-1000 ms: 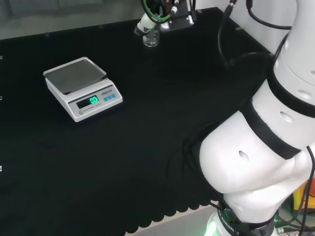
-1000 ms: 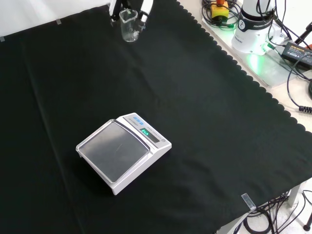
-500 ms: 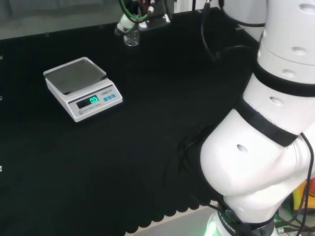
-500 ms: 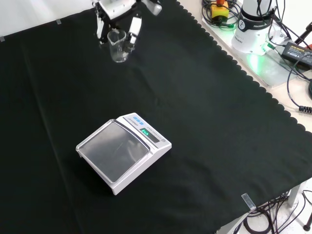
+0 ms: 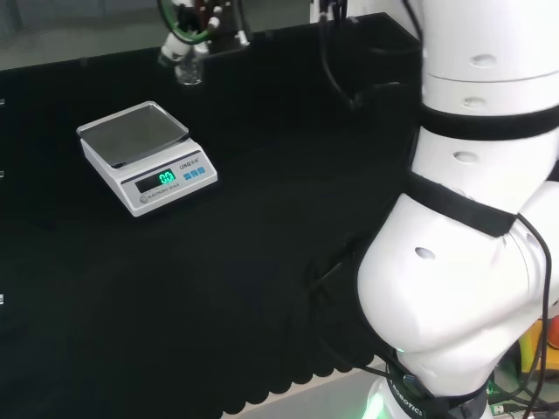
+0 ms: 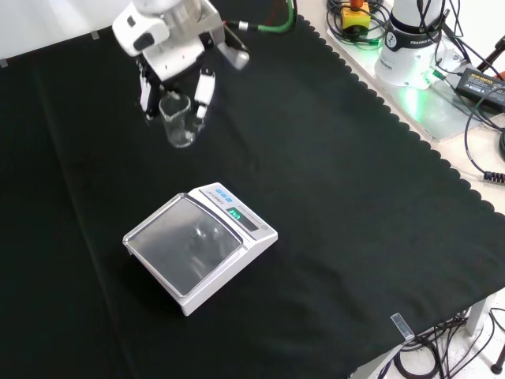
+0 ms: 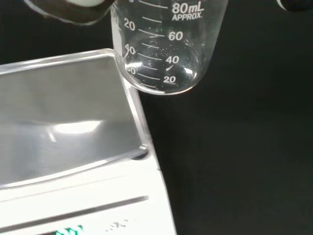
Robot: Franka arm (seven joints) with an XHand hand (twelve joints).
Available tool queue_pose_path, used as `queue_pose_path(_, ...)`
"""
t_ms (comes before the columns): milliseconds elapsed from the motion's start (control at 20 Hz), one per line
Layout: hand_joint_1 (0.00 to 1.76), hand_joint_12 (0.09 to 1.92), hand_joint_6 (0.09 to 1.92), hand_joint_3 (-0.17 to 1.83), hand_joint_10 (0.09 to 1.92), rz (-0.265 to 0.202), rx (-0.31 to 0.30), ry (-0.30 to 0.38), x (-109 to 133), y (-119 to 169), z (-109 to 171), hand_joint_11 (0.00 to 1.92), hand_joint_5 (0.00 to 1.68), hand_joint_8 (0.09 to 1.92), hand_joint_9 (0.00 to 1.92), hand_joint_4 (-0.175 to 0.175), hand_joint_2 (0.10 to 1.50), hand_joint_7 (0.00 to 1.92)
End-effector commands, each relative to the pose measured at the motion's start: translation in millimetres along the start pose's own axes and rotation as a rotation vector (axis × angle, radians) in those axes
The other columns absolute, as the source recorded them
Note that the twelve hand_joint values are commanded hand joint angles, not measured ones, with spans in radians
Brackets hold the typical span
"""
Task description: Put the beaker on the electronic balance.
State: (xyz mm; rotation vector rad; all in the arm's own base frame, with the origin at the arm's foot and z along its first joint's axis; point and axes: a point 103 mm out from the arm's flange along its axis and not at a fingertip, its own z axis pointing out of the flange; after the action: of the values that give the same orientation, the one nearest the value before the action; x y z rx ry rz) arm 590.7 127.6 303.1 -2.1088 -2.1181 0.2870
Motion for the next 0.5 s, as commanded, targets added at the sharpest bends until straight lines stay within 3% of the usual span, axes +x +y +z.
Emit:
queue_pose_path(50,1.19,0.71,0.49,-0.17,0.09,-0.032,0.034,0.032,81.2,22.6,18.7,1.54,1.3,0.09,1.8,-0.111,1.07,1.72)
queue_pose_path(200,1.19,0.71,0.49,-0.17,0.09,-0.058,0.048,0.049,94.0,29.5,26.0,1.54,1.3,0.09,1.8,-0.114,1.07,1.72)
queue_pose_path(500,1.19,0.71,0.49,-0.17,0.09,-0.051,0.087,0.072,109.5,40.1,43.7,1.54,1.3,0.09,1.8,-0.12,1.07,1.72)
